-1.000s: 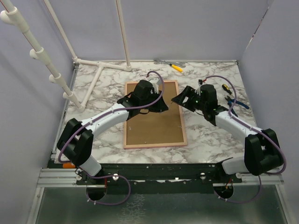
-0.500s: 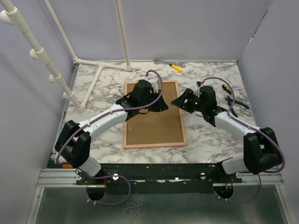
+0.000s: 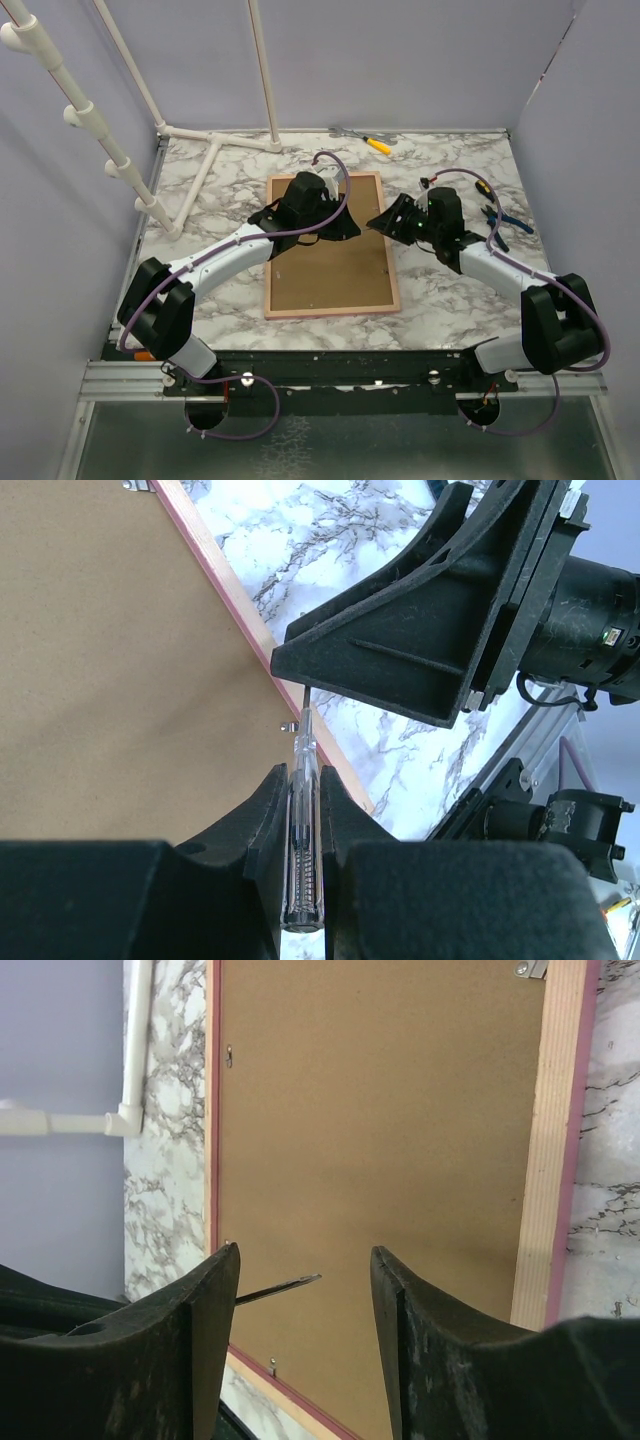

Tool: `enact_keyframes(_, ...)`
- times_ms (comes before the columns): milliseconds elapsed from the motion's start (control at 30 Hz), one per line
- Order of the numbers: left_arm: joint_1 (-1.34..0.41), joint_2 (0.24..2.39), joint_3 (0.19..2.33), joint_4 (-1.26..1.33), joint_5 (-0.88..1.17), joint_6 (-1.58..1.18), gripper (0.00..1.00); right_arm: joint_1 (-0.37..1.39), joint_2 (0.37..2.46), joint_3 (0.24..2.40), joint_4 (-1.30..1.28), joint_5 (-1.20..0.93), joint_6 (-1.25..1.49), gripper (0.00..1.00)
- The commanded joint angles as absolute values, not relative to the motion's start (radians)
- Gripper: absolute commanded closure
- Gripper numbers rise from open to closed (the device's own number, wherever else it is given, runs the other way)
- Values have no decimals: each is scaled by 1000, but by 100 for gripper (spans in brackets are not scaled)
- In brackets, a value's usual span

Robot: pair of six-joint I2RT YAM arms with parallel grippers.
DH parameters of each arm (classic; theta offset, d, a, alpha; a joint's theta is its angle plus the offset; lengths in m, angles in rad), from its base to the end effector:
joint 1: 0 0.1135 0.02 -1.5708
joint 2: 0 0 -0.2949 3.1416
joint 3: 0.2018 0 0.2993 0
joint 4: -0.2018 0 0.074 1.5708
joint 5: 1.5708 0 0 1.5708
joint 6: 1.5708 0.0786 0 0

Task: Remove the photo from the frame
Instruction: Adjust the screwdriver.

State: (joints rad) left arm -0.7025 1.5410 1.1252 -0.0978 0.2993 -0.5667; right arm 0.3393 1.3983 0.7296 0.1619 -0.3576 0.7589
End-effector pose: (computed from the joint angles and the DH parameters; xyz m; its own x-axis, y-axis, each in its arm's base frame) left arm 0.3159 -0.2978 0.2714 -0.7530 -0.0346 -0.6571 0.4850 0.6457 -0.5898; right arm 0.3357 0.1477 0.1976 -0.7452 0.4205 -0.5175 -0.1206 0.6782 0.7249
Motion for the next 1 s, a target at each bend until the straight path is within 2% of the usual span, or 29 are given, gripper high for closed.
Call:
enact_keyframes(0,-705,1503,1124,-41,274,-574,100,346,1383,708,157,-390,742,45)
enact_keyframes(967,-704,1514,1131,-32,255,-575,100,398,1361,646,184,-415,768,48)
